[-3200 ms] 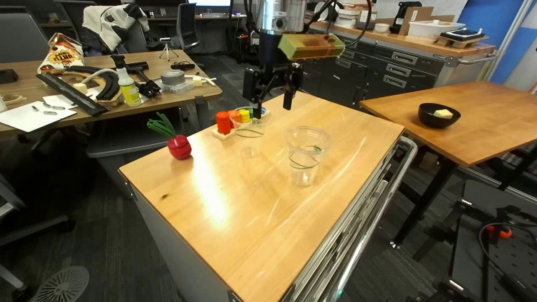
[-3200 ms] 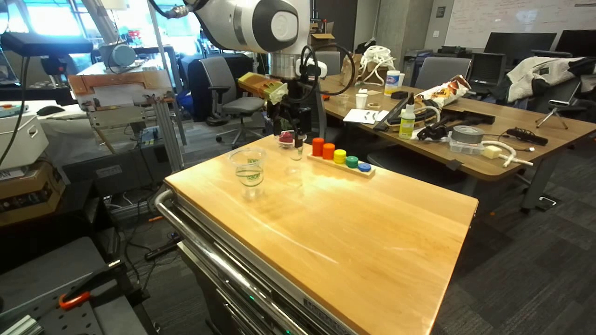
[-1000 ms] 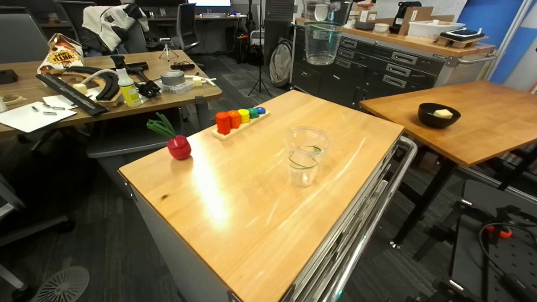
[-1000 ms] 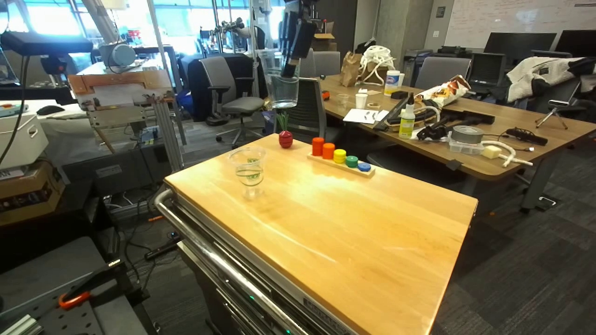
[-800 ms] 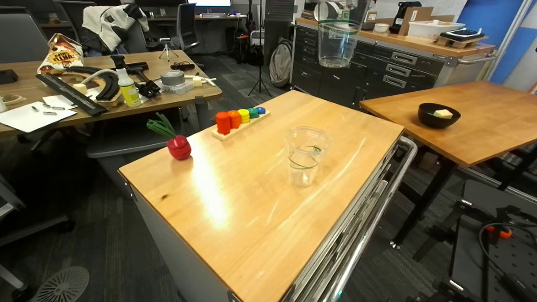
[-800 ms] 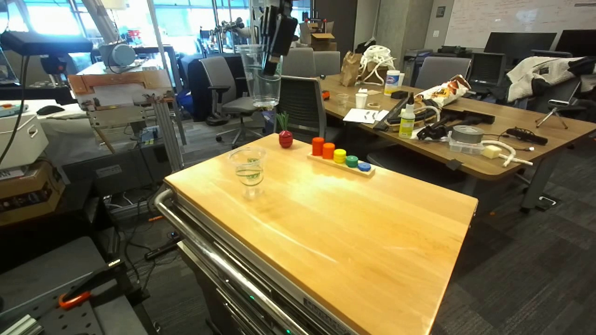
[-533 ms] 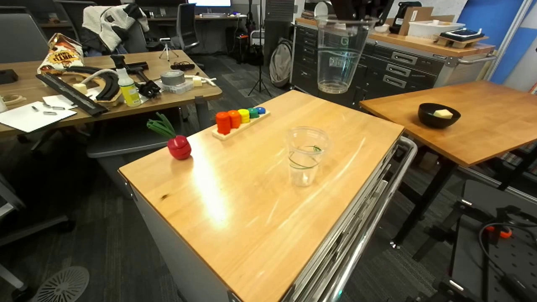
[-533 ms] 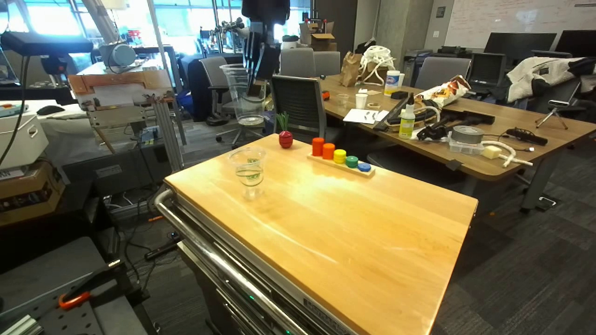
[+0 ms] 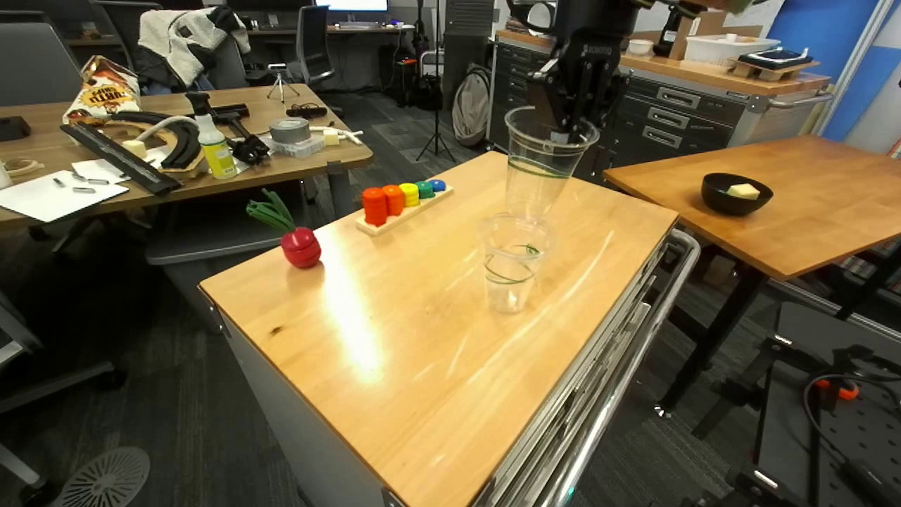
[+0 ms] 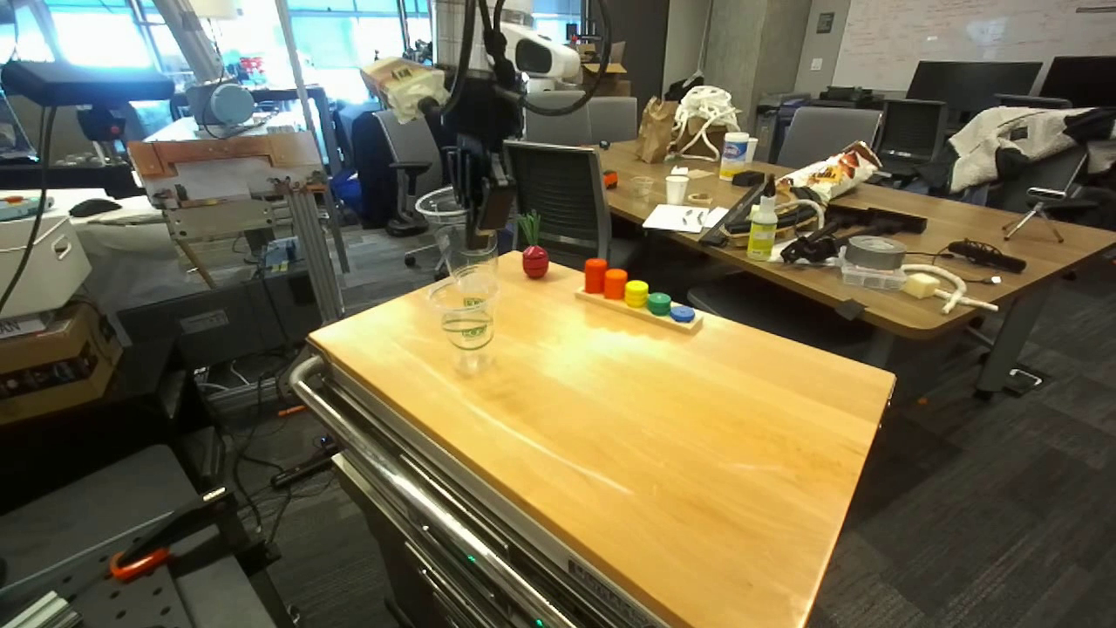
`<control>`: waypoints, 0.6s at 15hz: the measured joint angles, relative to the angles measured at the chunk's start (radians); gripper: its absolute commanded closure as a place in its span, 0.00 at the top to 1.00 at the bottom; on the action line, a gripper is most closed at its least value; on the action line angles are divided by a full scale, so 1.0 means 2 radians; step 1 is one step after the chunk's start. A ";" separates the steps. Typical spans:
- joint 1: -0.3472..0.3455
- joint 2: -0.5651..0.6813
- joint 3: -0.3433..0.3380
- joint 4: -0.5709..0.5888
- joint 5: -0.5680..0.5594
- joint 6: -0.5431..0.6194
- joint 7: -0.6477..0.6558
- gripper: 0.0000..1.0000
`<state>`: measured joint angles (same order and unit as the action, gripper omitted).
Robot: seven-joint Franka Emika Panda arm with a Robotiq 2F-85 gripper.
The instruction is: Stack the cups
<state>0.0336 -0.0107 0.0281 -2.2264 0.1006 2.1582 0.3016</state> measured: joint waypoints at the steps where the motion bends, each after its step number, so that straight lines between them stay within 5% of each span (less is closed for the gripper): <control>1: 0.001 0.001 0.001 -0.006 0.001 0.007 -0.003 0.02; 9: 0.007 0.008 0.010 -0.026 0.020 0.016 -0.032 0.02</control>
<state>0.0471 0.0061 0.0483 -2.2777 0.1411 2.1902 0.2382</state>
